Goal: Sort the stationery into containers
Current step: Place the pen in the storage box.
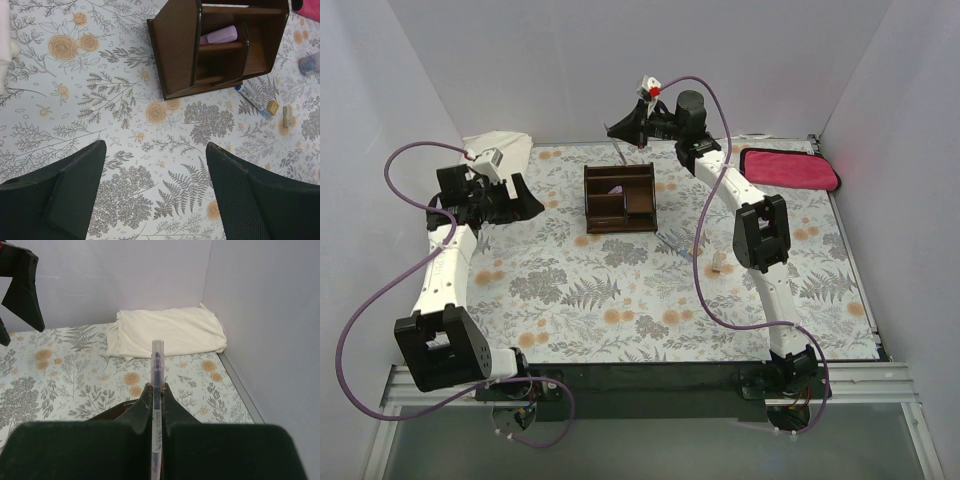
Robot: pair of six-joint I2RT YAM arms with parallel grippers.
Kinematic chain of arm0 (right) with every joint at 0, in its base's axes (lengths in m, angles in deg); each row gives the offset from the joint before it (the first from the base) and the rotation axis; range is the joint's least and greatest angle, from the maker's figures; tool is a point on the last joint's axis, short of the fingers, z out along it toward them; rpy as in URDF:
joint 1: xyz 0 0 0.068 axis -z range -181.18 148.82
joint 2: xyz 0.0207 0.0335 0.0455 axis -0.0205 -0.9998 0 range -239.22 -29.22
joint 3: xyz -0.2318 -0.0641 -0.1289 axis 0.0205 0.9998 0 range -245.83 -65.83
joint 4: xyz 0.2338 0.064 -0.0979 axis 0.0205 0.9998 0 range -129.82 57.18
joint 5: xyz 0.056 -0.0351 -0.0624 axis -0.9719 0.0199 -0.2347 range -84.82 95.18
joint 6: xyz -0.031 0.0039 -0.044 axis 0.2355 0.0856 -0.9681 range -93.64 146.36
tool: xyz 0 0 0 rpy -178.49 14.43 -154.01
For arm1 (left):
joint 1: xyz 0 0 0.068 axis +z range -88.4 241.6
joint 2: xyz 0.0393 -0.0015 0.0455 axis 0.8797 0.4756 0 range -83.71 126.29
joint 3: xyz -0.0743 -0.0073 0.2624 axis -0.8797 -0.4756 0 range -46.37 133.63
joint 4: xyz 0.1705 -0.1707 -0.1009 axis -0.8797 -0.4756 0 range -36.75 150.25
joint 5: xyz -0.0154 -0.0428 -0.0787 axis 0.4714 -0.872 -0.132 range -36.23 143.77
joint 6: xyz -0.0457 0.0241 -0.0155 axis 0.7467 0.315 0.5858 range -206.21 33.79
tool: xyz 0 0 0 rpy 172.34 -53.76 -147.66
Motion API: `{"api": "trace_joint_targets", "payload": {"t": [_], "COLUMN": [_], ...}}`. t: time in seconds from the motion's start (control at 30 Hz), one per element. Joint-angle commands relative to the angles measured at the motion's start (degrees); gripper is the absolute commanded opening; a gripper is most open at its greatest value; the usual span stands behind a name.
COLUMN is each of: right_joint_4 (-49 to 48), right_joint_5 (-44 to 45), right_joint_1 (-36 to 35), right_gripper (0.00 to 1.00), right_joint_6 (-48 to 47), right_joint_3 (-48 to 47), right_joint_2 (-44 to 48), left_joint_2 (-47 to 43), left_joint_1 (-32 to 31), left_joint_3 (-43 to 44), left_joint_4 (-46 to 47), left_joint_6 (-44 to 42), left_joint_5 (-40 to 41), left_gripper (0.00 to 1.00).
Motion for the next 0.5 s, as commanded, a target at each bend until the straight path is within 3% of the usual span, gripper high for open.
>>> {"api": "trace_joint_targets", "payload": {"t": [0.0, 0.37, 0.4, 0.43, 0.47], "right_joint_4": [-4.5, -4.4, -4.5, -4.4, -4.3], "right_joint_5": [-2.1, -3.6, -3.3, -2.7, -1.5], "right_joint_1": [0.8, 0.9, 0.9, 0.9, 0.8], "right_gripper": [0.01, 0.01, 0.05, 0.22, 0.32], "right_joint_6": [1.8, 0.7, 0.7, 0.6, 0.3], "right_joint_3": [0.7, 4.3, 5.3, 6.3, 8.5], "right_joint_2": [-0.6, -1.0, -0.3, 0.2, 0.8], "left_joint_2": [1.7, 4.9, 5.0, 5.1, 5.3], "left_joint_1": [-0.2, -0.2, -0.2, -0.2, -0.2], "left_joint_3": [3.9, 6.6, 6.6, 6.7, 6.9], "left_joint_4": [-0.9, -0.5, -0.4, -0.4, -0.3], "left_joint_6": [-1.6, -2.0, -2.1, -2.0, -2.0], "left_joint_5": [0.3, 0.6, 0.6, 0.6, 0.6], "left_gripper": [0.79, 0.79, 0.79, 0.79, 0.79]}}
